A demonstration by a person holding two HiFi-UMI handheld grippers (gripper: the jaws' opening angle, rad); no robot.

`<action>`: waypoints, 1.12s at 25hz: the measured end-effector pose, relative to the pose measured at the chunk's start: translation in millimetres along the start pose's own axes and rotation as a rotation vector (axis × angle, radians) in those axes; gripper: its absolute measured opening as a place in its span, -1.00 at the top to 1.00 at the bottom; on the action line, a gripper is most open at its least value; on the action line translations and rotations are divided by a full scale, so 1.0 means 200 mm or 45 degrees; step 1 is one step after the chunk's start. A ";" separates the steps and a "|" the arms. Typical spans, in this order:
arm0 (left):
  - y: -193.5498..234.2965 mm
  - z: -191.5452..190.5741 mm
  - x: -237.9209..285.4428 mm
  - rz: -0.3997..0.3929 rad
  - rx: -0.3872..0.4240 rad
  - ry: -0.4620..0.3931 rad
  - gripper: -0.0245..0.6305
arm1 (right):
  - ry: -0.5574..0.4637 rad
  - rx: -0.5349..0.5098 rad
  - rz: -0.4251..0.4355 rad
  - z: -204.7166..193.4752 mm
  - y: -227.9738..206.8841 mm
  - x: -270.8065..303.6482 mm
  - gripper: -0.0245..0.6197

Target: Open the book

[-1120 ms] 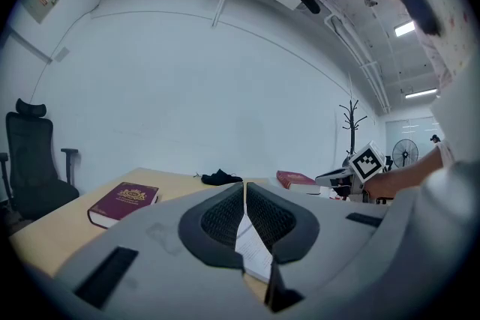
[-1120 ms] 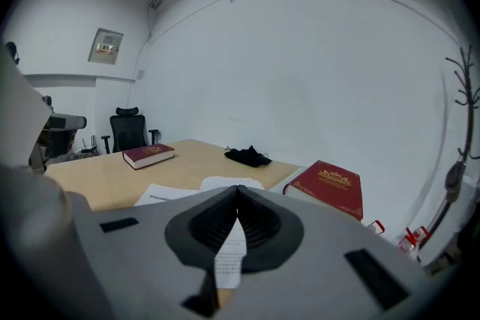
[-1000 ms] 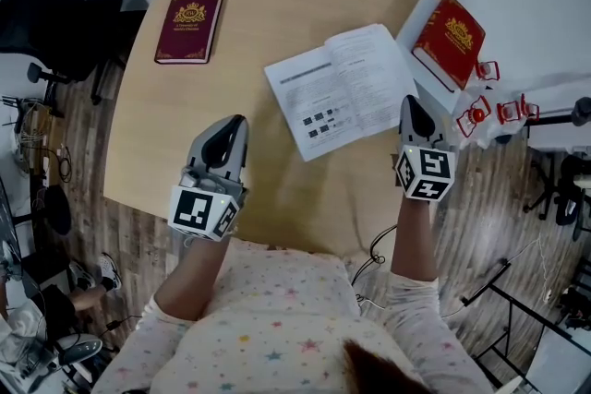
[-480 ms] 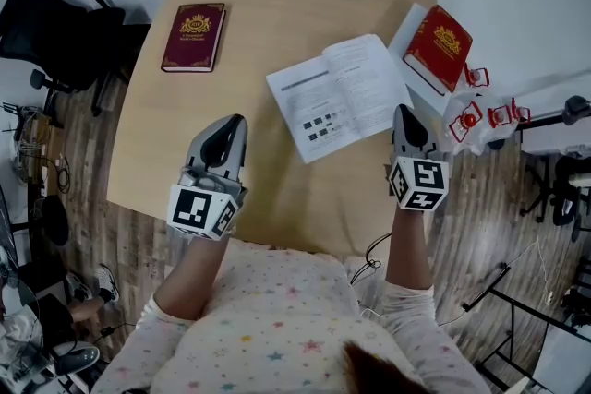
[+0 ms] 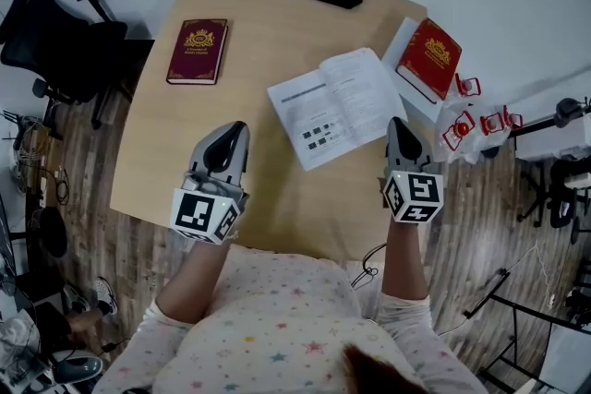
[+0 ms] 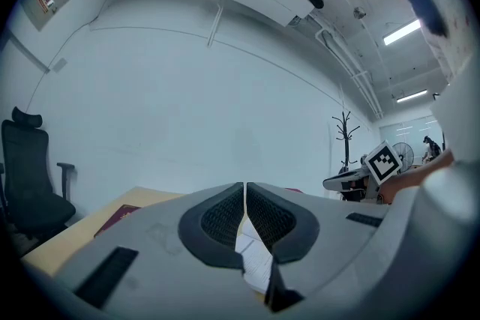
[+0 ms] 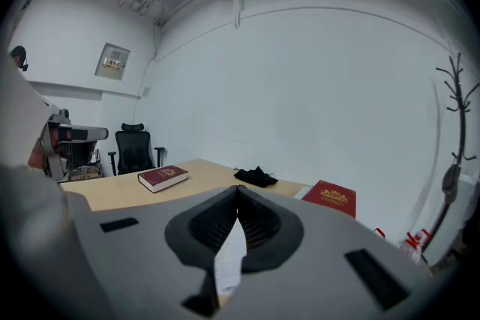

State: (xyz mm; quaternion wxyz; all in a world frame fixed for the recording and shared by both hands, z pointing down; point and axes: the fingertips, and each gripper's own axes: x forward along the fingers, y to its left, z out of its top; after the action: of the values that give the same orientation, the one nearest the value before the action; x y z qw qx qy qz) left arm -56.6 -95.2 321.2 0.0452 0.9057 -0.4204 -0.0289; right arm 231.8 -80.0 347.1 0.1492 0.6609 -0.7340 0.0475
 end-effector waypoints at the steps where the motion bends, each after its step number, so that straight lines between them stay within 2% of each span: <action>1: 0.00 0.01 0.00 -0.002 0.001 -0.005 0.86 | -0.007 0.003 0.001 0.01 0.01 -0.01 0.92; 17: -0.05 0.16 -0.02 -0.038 0.023 -0.053 0.86 | -0.168 0.092 0.061 0.25 0.18 -0.17 0.92; 28: 0.01 0.24 -0.02 -0.018 0.045 -0.092 0.86 | -0.225 0.051 0.091 0.39 0.26 -0.24 0.92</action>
State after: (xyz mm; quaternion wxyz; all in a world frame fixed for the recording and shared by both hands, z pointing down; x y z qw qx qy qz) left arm -65.3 -95.2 273.0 0.0138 0.9076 -0.4159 -0.0547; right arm 172.9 -47.8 265.7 0.0690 0.6387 -0.7663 0.0091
